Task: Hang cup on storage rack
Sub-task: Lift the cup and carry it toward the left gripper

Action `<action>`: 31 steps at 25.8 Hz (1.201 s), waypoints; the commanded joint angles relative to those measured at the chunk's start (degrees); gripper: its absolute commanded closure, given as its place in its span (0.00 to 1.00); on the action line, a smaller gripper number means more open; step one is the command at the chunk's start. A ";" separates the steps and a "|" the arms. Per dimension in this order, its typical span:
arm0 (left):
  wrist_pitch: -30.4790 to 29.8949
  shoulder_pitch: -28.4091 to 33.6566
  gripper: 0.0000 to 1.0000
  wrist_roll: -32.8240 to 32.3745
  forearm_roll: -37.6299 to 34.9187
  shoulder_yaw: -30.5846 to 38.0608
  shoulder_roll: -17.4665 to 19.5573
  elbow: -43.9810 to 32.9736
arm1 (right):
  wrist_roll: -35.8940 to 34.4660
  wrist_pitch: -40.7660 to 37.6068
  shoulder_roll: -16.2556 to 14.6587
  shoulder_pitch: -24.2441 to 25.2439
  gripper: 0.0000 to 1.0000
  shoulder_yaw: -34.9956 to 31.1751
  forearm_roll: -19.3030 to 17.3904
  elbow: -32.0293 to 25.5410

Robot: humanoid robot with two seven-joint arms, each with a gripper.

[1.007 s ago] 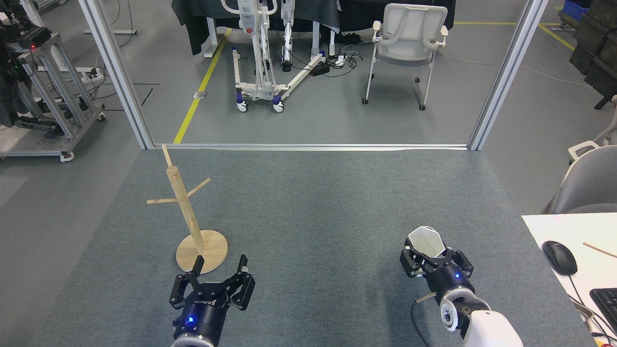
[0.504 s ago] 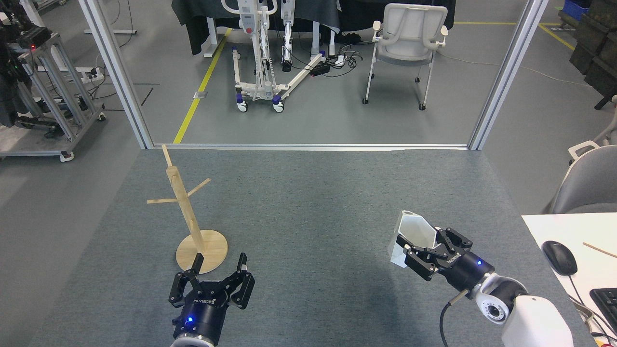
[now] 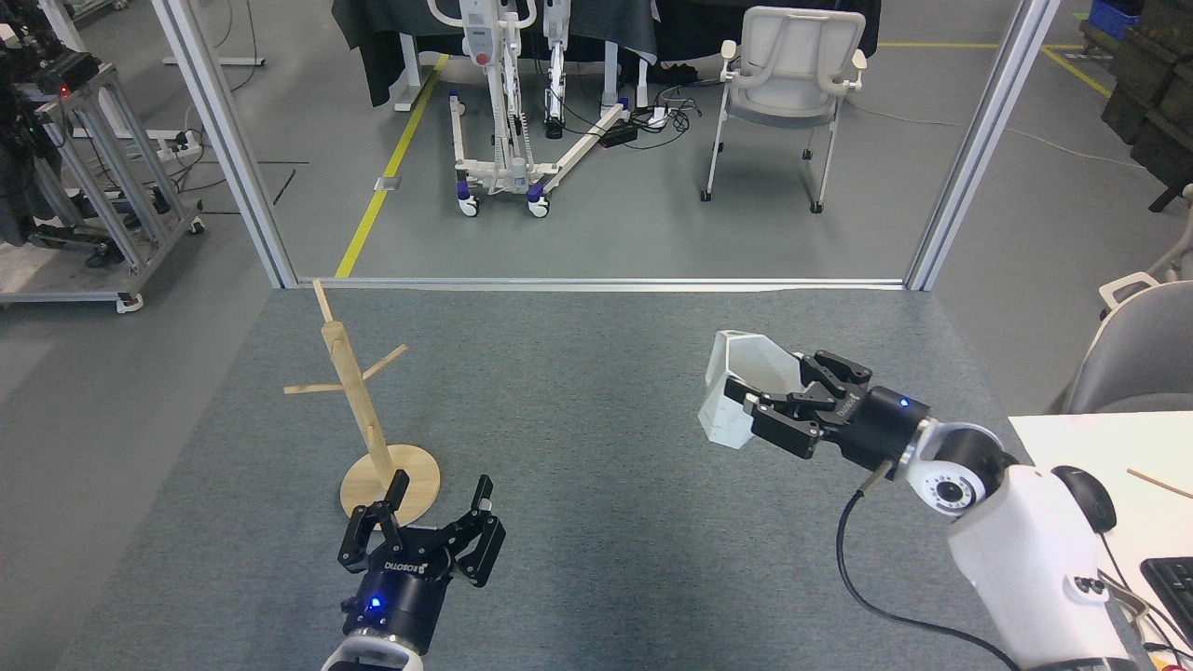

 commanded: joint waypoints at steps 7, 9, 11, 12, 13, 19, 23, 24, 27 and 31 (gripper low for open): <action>-3.31 -1.94 0.02 -2.34 -0.25 -2.34 -0.88 1.21 | 0.70 11.15 3.72 -10.04 0.94 13.53 -0.80 -1.78; -2.70 -2.20 0.02 -2.86 -0.25 -4.27 -2.11 1.91 | 0.70 13.61 3.81 -11.80 0.94 16.52 -0.89 -1.78; -2.70 -2.11 0.02 -2.86 -0.25 -4.89 -4.22 1.91 | 0.70 14.76 3.89 -13.38 0.94 18.63 -1.15 -1.78; -2.70 -2.02 0.02 -2.86 -0.16 -5.06 -5.37 1.82 | 0.70 15.20 4.16 -13.91 0.94 19.24 -1.77 -1.87; -2.61 -2.02 0.02 -2.86 -0.16 -5.50 -6.59 1.91 | 0.70 15.55 4.25 -14.44 0.94 19.86 -2.73 -2.13; 6.26 -2.11 0.02 -3.13 -0.25 -9.46 -10.73 2.00 | 0.70 20.38 4.33 -16.55 0.94 24.95 -6.25 -3.98; 12.50 -3.78 0.03 -3.39 -0.42 -11.04 -12.13 2.35 | 0.61 26.36 4.42 -16.37 0.92 26.62 -6.34 -5.65; 13.73 -4.13 0.04 -3.83 -0.42 -11.13 -12.13 2.35 | 0.61 27.41 4.51 -16.37 0.92 27.06 -6.34 -5.82; 15.32 -5.63 0.04 -7.35 -0.60 -11.22 -12.13 2.35 | 0.70 28.99 5.04 -16.20 0.92 27.59 -6.34 -5.91; 14.88 -8.53 0.03 -8.49 -2.80 -12.27 -12.22 2.79 | 0.70 31.63 5.12 -15.05 0.92 27.68 -6.34 -6.00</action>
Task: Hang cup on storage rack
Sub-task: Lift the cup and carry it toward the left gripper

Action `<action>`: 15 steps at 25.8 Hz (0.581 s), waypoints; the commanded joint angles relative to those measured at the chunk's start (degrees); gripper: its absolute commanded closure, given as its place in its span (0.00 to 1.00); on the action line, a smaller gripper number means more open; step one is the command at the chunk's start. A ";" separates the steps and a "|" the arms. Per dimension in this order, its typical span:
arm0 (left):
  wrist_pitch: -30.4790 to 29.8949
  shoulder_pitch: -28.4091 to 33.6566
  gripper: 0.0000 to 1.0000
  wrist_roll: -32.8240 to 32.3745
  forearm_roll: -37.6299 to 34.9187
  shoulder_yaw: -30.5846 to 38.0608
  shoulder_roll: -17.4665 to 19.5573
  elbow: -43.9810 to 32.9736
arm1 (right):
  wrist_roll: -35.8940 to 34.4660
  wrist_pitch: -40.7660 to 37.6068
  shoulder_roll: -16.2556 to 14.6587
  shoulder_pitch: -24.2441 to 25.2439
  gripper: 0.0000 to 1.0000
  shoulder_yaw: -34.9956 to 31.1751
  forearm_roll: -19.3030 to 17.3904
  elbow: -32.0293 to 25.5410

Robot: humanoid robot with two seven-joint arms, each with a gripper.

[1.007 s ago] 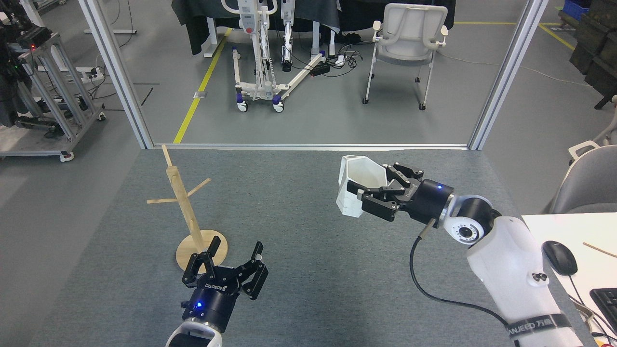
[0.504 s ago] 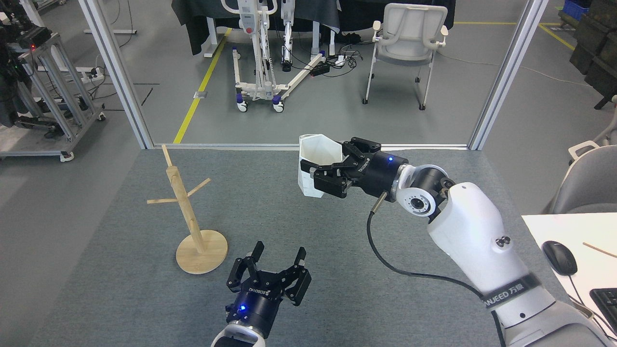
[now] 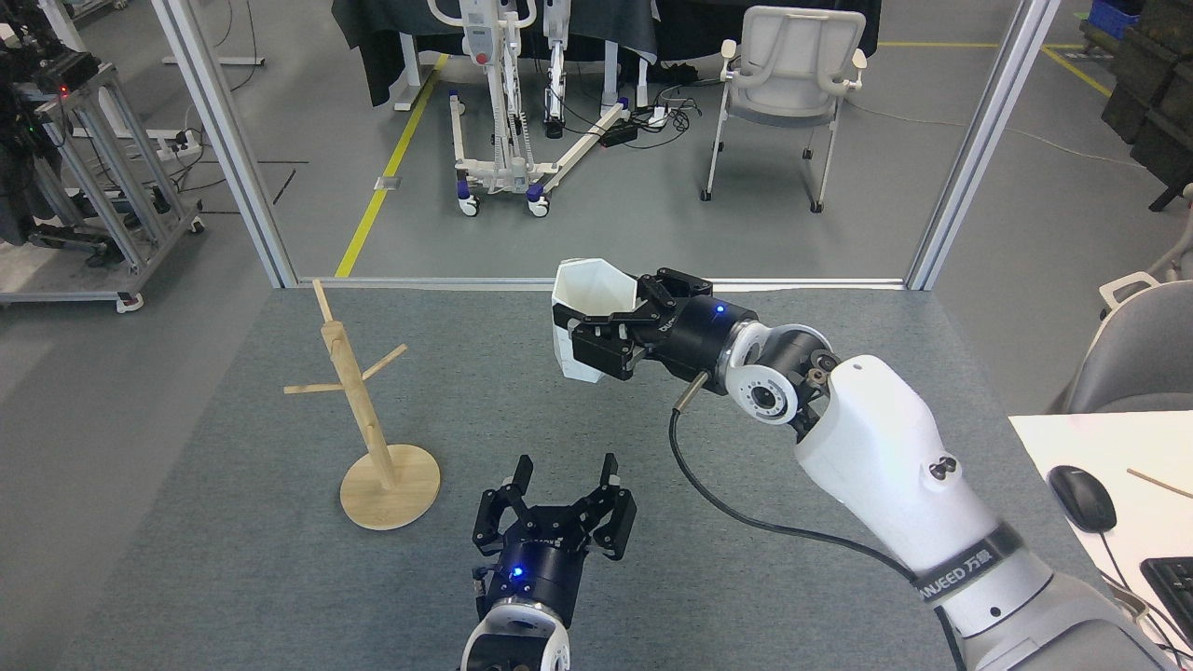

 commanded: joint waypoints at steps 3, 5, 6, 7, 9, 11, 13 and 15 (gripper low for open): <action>-1.60 -6.35 0.02 -1.40 -6.47 -2.77 -0.08 3.27 | 0.04 5.08 0.47 1.52 0.92 0.22 -0.01 -0.08; -1.51 -7.49 0.03 -2.98 -8.84 -3.21 -0.16 4.94 | 0.04 6.05 1.35 1.61 0.92 0.39 -0.01 -0.08; -1.42 -7.76 0.04 -4.04 -9.11 -3.30 -0.16 5.21 | 0.04 6.23 1.71 1.61 0.92 0.92 -0.01 -0.08; -1.33 -7.93 0.04 -4.57 -9.20 -3.21 -0.16 5.21 | 0.04 6.58 1.79 1.61 0.92 1.45 -0.01 -0.08; -1.16 -7.93 0.04 -4.66 -9.37 -3.30 -0.17 5.47 | 0.04 7.28 1.97 1.61 0.92 1.89 -0.01 -0.08; -1.33 -8.11 0.04 -4.57 -9.37 -3.48 -0.25 6.43 | 0.04 7.54 2.14 1.70 0.92 1.89 -0.01 0.01; -1.33 -8.81 0.04 -4.57 -9.37 -4.18 -0.25 7.67 | 0.04 7.63 2.58 1.70 0.92 1.89 0.08 0.01; -1.33 -9.16 0.04 -4.74 -9.28 -4.36 -0.25 8.90 | 0.04 7.63 3.11 1.78 0.92 1.89 0.08 -0.08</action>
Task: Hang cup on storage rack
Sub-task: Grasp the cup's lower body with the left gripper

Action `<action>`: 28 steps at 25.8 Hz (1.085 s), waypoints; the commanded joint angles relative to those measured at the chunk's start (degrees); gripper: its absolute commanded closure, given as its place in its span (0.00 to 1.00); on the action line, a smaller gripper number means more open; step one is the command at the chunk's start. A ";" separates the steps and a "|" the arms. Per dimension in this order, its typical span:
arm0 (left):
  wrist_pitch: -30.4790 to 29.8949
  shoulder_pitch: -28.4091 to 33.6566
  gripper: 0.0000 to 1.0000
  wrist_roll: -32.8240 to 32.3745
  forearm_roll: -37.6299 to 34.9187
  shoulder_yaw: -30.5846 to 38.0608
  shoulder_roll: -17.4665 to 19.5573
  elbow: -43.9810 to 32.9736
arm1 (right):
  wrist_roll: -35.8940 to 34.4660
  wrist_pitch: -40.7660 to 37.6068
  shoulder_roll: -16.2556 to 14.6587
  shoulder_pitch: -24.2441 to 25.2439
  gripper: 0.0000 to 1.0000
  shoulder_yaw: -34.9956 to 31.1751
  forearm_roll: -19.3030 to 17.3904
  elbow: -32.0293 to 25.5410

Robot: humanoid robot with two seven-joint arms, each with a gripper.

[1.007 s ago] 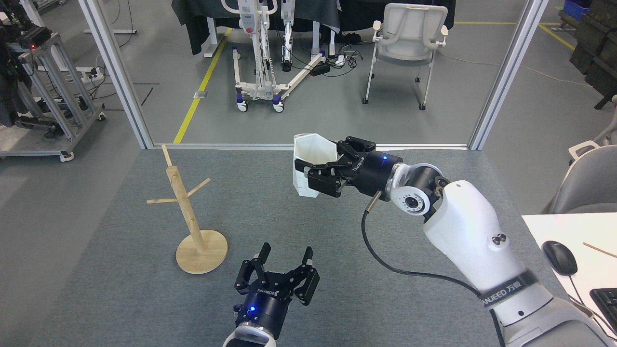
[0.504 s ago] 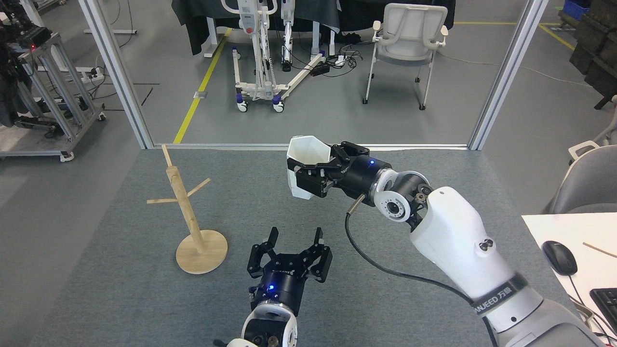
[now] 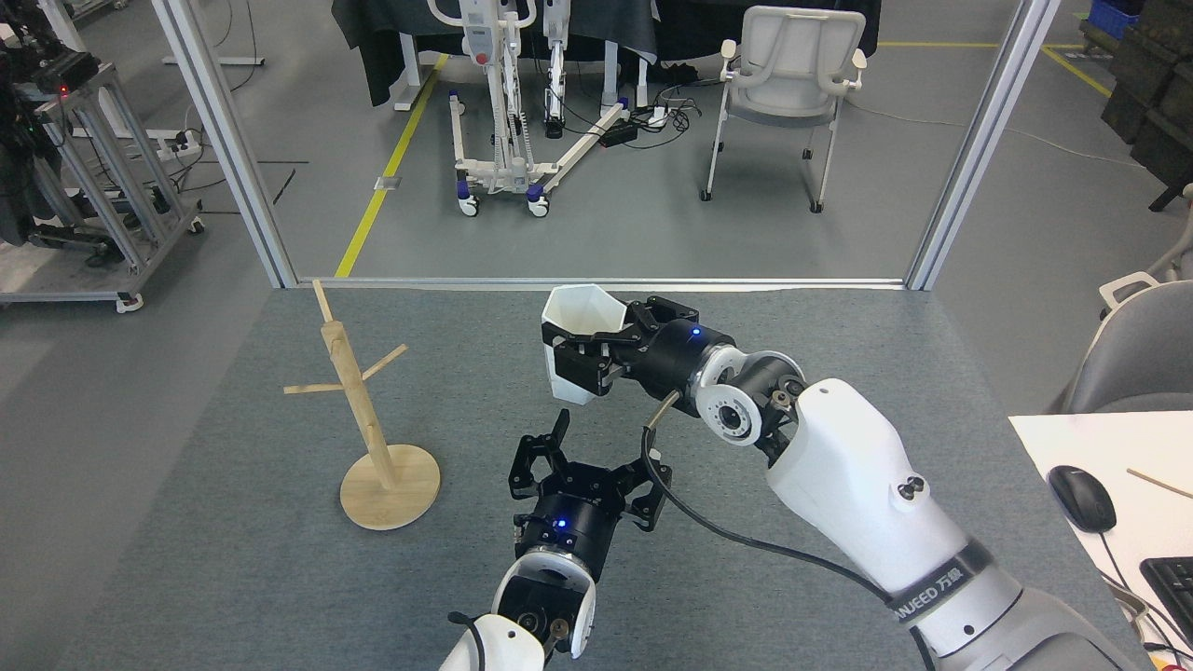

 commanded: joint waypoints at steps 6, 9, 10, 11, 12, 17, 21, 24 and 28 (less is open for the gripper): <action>0.20 -1.48 0.04 -0.67 0.70 0.35 -0.10 2.07 | 0.00 0.21 0.67 1.34 0.92 0.39 0.09 0.05; 1.61 -1.48 0.03 -0.76 1.05 1.49 -0.02 2.43 | 0.00 0.30 0.50 1.78 0.92 1.36 0.18 0.05; 2.49 -1.48 0.03 -0.76 0.96 2.90 -0.02 2.51 | 0.00 0.30 0.50 1.87 0.92 1.36 0.18 0.05; 2.66 -1.40 0.03 -0.76 0.87 4.04 -0.02 2.43 | 0.00 0.30 0.41 1.95 0.92 1.36 0.09 0.05; 2.66 -1.40 0.03 -0.76 0.87 4.39 -0.02 2.25 | 0.00 0.21 0.32 1.96 0.92 1.36 0.18 -0.04; 2.31 -1.48 0.03 -0.76 0.87 4.83 -0.10 2.25 | 0.00 0.30 0.14 2.75 0.92 1.36 0.18 -0.04; 2.31 -1.48 0.03 -0.85 0.87 4.75 -0.10 2.16 | 0.00 0.21 0.14 2.92 0.92 1.45 0.09 -0.04; 2.23 -1.48 0.03 -0.85 0.87 4.57 -0.10 2.34 | 0.00 0.21 0.14 2.92 0.92 1.45 0.18 -0.04; 2.23 -1.84 0.03 -0.93 0.61 4.66 -0.10 3.92 | 0.00 0.21 0.14 2.92 0.93 1.45 0.18 -0.22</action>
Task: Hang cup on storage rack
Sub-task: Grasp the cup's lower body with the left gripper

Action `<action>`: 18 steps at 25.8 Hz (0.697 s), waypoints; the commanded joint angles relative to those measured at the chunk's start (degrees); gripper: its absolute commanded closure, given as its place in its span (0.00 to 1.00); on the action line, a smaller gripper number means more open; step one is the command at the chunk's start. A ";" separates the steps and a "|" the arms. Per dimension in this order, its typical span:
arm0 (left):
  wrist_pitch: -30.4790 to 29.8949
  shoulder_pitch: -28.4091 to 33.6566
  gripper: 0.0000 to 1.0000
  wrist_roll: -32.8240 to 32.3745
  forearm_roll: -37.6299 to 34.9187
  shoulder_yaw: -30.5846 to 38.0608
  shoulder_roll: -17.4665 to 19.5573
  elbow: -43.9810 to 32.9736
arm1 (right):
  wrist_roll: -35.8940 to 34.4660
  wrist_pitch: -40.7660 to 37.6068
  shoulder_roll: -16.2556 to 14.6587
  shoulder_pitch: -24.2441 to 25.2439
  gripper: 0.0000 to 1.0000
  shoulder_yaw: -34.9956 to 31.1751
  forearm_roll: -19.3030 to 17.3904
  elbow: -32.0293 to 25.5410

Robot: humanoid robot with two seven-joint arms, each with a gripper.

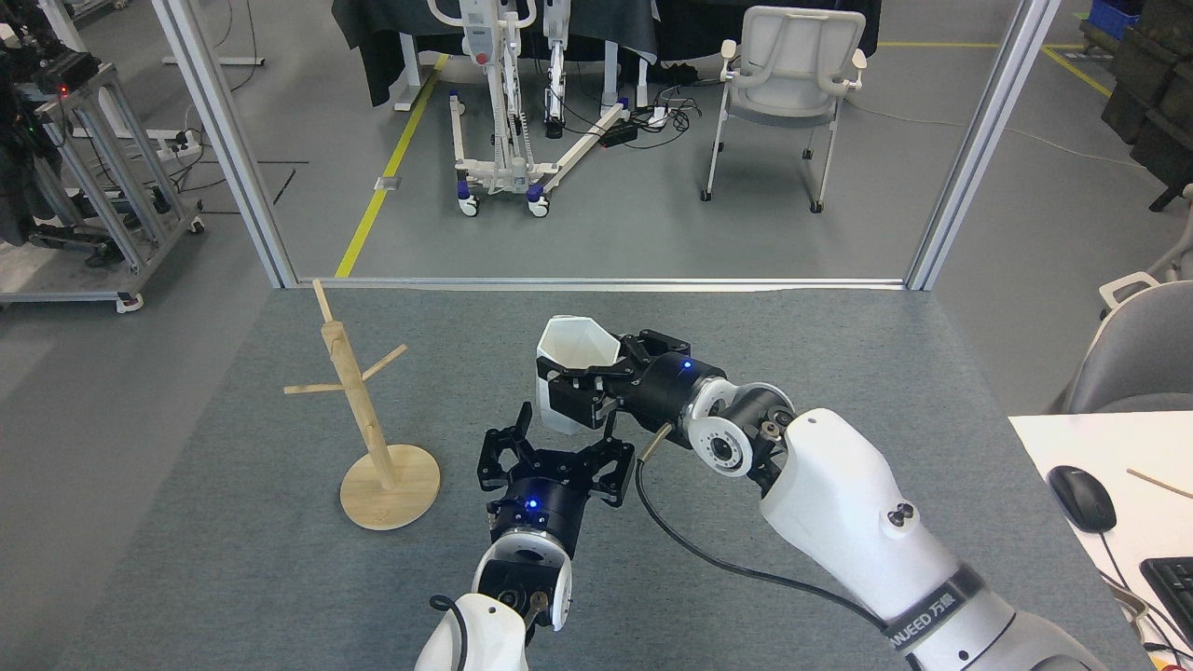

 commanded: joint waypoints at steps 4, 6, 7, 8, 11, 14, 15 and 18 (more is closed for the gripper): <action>-0.17 -3.37 0.03 -0.05 -0.02 -0.25 -0.09 4.07 | 0.03 0.10 0.09 0.89 0.93 0.00 0.02 -1.51; -0.09 -5.13 0.03 -0.05 -0.02 -0.25 -0.09 5.30 | 0.03 0.10 0.09 1.86 0.93 0.09 0.02 -2.57; -0.09 -5.84 0.03 -0.05 0.07 -0.25 -0.09 5.83 | 0.03 0.18 0.00 2.30 0.93 0.09 0.11 -3.10; 0.00 -6.27 0.03 -0.05 0.16 -0.25 -0.09 6.27 | 0.03 0.45 0.00 2.82 0.93 0.09 0.20 -3.62; -0.09 -6.89 0.03 0.03 0.25 -0.16 -0.09 7.32 | 0.03 1.06 0.00 4.32 0.93 0.09 0.46 -4.59; 0.00 -7.07 0.06 0.12 0.95 0.01 0.00 8.03 | 0.03 1.06 0.00 4.58 0.93 0.09 0.55 -4.85; -0.09 -6.98 0.11 0.12 1.04 0.01 -0.09 8.03 | 0.03 1.15 0.00 4.67 0.93 0.09 0.55 -4.85; -0.44 -7.07 0.26 0.39 0.95 -0.43 0.00 8.11 | 0.12 1.06 0.09 4.58 0.91 0.00 0.55 -4.85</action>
